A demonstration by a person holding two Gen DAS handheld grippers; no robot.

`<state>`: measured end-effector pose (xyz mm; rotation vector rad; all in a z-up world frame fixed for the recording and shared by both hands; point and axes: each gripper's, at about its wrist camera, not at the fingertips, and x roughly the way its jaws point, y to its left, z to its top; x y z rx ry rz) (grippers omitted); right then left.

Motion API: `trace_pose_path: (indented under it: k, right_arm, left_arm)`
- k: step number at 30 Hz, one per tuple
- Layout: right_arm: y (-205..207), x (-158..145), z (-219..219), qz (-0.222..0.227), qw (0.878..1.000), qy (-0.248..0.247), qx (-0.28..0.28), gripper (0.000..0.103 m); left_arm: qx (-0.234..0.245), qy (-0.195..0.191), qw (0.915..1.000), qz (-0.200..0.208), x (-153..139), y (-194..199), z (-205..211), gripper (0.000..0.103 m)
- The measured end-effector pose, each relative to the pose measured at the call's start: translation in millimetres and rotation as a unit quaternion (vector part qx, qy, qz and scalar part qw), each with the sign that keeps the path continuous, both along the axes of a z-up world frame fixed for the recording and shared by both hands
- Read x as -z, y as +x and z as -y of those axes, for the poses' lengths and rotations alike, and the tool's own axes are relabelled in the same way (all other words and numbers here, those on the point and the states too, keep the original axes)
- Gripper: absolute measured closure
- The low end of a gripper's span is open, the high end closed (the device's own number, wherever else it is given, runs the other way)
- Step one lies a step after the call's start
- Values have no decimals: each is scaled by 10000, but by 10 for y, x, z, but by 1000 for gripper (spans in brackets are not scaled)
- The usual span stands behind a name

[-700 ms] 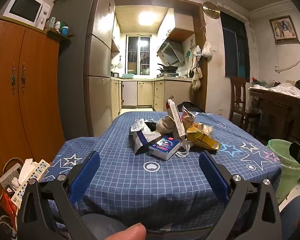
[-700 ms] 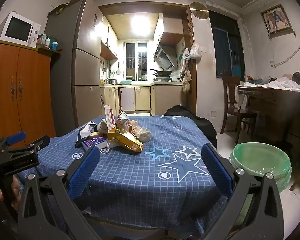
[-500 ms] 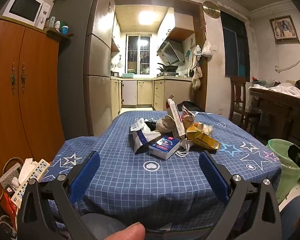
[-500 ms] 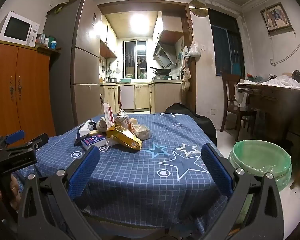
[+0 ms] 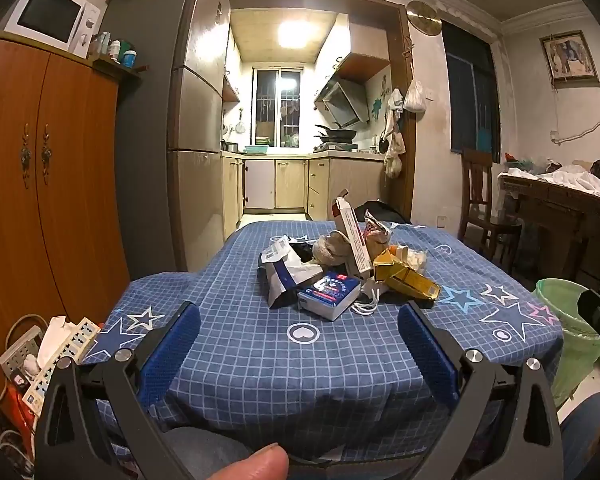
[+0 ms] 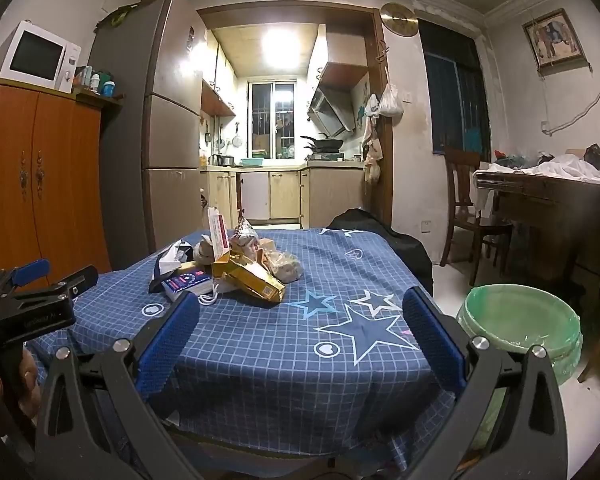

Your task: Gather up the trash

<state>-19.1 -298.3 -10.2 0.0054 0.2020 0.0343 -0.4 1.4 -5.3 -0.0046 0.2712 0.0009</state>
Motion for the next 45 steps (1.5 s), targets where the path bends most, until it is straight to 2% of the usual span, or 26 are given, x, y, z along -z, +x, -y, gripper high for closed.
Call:
trace_pose_path:
  k: [19, 45]
  right_arm:
    - [49, 99, 20, -87, 10000, 21, -28, 5]
    - [34, 106, -40, -69, 9999, 8, -95, 5]
  left_arm:
    - [-174, -40, 9996, -218, 110, 104, -116, 5]
    - [-111, 30, 9997, -219, 135, 94, -44, 5]
